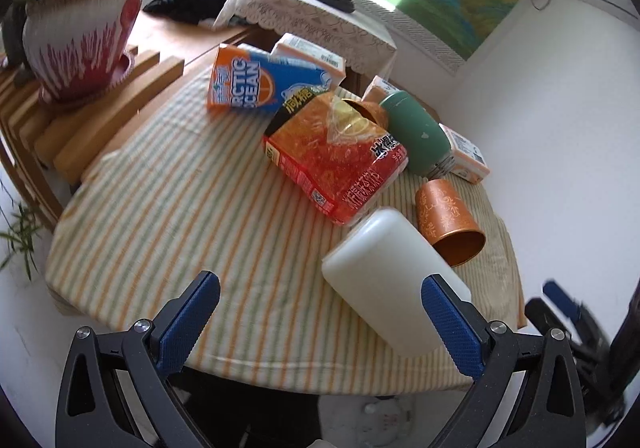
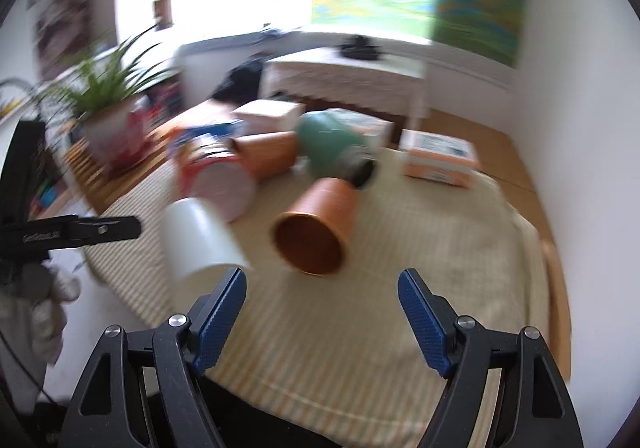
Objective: Flip cup upside down
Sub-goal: 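Grasp the white cup with the left gripper while the right gripper releases it, then rotate the white cup with the left gripper so its closed bottom faces up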
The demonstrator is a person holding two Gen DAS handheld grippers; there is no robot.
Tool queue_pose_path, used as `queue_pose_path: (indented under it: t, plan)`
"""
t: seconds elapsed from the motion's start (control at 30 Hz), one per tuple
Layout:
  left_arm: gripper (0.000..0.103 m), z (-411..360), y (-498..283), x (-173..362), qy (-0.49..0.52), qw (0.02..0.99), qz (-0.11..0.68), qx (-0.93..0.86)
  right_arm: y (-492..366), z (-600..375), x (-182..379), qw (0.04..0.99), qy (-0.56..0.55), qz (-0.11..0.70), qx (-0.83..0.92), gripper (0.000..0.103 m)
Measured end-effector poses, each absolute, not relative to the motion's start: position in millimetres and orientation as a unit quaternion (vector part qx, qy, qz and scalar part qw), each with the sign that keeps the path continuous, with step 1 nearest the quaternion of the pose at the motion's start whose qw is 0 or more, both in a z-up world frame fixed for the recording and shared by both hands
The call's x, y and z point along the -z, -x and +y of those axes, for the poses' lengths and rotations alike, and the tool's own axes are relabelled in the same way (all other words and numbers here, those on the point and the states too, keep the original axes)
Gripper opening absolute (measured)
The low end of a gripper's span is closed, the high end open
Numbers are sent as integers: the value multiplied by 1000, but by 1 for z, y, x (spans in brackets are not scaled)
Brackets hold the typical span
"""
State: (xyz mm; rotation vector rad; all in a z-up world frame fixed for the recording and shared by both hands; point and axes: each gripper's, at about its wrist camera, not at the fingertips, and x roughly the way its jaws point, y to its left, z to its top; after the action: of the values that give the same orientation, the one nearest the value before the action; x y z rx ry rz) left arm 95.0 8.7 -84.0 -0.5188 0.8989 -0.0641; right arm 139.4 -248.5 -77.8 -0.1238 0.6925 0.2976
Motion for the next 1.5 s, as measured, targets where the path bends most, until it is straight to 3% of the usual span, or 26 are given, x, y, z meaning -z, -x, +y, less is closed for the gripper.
queue_pose_path:
  t: [0.43,1.03,1.2,1.43,1.5]
  plan:
    - [102,-12,-129,92,343,815,467,-30,-111,-269,72,946,37,298,-125,75]
    - [100,-37,-153,110,344,805,477,-71,-111,-291,84,948,38,297,-108,75]
    - [84,-42,-155,106,352,805,474,-53,-110,-297,86,949,29,296,-105,75]
    - [87,-42,-160,118,396,774,492,-49,-107,-301,90,951,26,291,-103,75]
    - [84,-48,-161,116,383,784,486,-47,-107,-302,90,951,27,289,-103,75]
